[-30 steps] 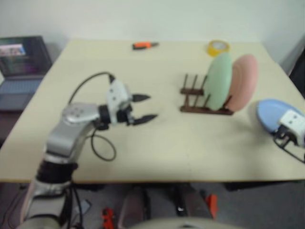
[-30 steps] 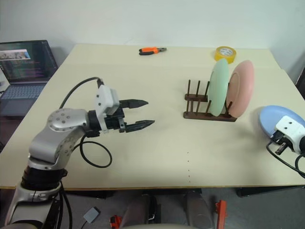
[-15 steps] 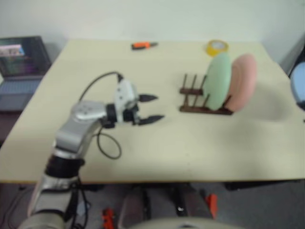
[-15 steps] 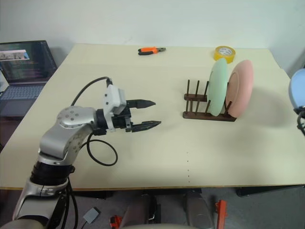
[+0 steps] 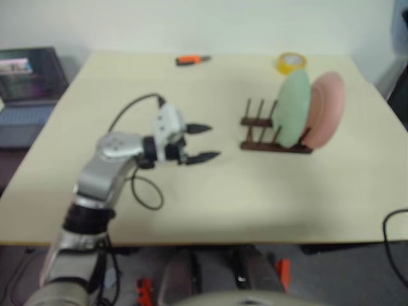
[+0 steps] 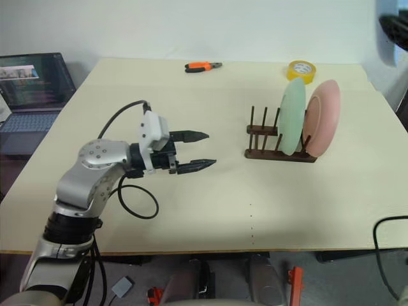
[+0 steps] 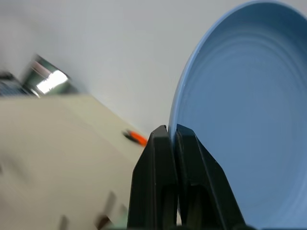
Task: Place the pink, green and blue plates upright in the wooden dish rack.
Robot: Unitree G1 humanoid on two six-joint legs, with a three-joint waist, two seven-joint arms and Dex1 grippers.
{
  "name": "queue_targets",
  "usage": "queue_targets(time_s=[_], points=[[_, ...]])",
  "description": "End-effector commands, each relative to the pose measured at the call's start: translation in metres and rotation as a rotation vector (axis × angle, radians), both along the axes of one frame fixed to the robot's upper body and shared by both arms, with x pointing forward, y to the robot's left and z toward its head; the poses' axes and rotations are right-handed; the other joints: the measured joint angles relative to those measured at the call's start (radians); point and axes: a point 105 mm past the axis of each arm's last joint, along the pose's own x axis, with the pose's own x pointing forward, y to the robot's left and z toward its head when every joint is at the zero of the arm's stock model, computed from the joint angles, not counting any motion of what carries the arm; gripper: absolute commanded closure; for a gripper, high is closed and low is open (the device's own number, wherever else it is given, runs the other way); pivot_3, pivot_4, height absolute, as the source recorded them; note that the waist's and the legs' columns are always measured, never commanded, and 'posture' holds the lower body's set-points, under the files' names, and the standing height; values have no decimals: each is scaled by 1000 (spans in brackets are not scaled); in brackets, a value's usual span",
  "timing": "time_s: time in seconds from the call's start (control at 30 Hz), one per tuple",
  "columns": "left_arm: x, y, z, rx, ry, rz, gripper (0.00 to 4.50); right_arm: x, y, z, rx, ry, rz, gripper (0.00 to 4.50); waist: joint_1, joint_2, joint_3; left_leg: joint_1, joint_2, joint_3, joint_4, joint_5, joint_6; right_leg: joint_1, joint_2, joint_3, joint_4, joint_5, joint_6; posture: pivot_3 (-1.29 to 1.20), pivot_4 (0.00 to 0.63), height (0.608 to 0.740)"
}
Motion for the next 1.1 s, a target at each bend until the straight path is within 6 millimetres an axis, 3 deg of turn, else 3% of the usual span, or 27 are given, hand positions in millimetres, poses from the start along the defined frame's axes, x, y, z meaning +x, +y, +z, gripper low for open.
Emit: queue_targets(time_s=[0.03,0.23,0.4,0.77,1.1], points=[[-2,4,10,-14,-46,14,996,-7,29,12,97,-49,132,4462,0,0,0,-1,0,0,0,0,0,-1,0,0,0,0,0,0,150,740],[-3,8,9,-20,-48,42,996,1,66,7,260,4,322,4462,0,0,0,-5,1,-3,0,0,0,-4,0,-1,1,2,-3,0,150,740],[-5,10,8,-25,-51,61,996,12,84,-16,326,123,403,4462,1,0,0,-10,1,-2,0,0,0,-9,0,-1,1,2,-4,0,150,740],[-8,15,8,-23,-47,83,996,29,93,-51,428,297,442,4462,1,0,0,-10,1,-2,0,0,0,-10,1,-2,2,2,-3,0,150,740],[-13,13,7,-21,-38,87,996,53,96,-81,480,417,363,4462,0,0,0,-10,1,-1,0,0,0,-10,1,-2,2,2,-3,0,150,740]])
